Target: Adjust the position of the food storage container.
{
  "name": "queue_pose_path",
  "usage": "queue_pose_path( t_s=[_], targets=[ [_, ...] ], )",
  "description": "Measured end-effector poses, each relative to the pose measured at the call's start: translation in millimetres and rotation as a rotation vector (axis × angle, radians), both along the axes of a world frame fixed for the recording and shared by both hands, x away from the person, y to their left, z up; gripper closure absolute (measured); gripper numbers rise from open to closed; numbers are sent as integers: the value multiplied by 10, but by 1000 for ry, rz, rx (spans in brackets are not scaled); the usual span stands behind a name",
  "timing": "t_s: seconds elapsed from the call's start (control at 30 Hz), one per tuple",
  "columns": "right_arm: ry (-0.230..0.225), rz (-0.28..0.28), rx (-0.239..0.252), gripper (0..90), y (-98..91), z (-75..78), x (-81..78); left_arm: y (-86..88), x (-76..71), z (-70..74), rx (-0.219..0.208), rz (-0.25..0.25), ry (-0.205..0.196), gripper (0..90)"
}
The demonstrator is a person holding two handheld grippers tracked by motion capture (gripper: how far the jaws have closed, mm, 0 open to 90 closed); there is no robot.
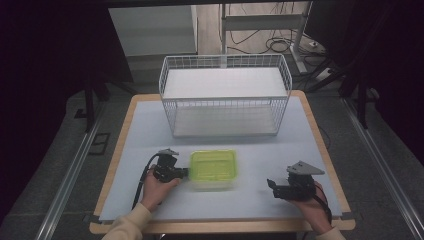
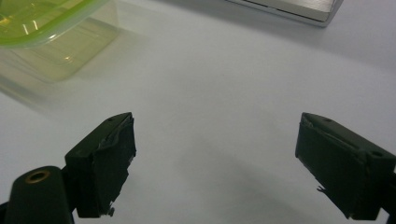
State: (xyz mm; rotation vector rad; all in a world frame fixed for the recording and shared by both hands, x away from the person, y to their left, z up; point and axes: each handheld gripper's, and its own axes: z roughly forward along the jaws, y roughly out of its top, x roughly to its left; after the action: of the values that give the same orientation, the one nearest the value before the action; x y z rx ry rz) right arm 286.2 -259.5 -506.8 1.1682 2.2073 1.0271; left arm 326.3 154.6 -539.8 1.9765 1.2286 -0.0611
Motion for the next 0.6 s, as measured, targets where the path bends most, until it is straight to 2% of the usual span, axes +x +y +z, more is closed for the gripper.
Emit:
queue_pose_path(
  t_s=[0.27, 0.47, 0.6],
  targets=[
    [1, 4, -1, 123, 0, -1, 2, -168, 19, -3, 5, -15, -13, 900],
    [-2, 4, 5, 123, -7, 11, 3, -120, -9, 14, 5, -8, -24, 900],
    [-10, 2, 16, 123, -30, 16, -2, -17, -79, 81, 1, -5, -62, 900]
  ],
)
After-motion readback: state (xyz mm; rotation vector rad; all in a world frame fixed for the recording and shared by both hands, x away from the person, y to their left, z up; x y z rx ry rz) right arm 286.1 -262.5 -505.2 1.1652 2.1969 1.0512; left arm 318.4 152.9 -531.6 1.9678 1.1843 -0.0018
